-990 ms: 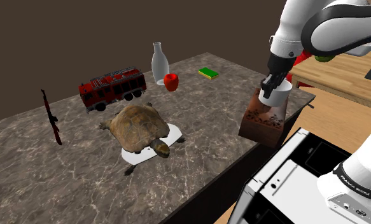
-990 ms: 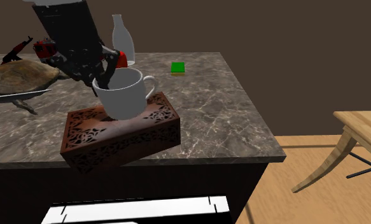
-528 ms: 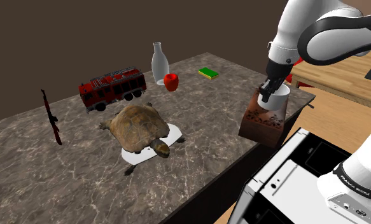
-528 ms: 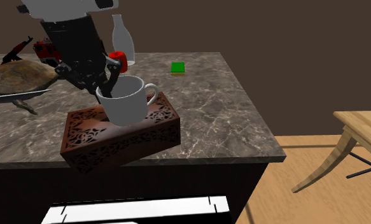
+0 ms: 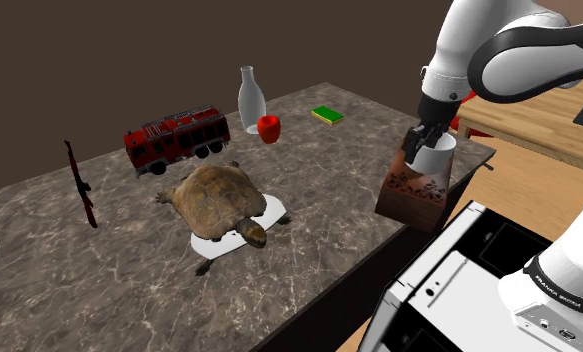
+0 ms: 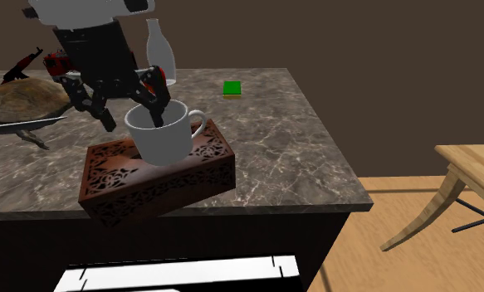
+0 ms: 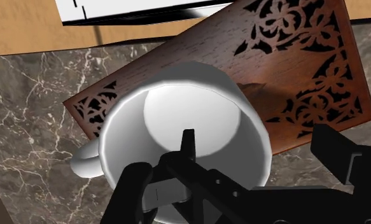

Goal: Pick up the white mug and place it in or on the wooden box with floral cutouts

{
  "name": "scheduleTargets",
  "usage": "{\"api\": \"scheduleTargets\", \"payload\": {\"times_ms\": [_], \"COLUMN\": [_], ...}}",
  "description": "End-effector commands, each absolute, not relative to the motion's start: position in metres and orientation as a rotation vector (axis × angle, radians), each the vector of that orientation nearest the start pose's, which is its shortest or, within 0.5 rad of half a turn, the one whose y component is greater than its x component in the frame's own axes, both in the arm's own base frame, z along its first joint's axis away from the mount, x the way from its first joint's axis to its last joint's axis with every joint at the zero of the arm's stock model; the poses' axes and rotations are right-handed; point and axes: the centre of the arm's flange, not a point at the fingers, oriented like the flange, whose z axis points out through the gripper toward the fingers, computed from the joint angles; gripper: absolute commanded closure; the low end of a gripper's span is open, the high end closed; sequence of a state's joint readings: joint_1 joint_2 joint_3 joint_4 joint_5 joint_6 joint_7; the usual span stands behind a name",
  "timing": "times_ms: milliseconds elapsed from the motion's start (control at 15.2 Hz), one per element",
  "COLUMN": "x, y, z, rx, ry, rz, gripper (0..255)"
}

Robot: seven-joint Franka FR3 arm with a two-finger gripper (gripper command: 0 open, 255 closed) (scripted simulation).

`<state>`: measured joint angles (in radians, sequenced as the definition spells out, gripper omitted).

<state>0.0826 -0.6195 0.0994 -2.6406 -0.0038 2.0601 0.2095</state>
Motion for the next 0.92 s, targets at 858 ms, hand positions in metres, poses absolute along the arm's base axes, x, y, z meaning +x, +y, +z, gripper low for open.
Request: {"api": "scheduleTargets", "payload": {"times_ms": [858], "x": [0.350], "y": [0.067], "z": [0.491], "rx": [-3.193], "ry": [0.069], "rz": [-0.075], "gripper": [0]}}
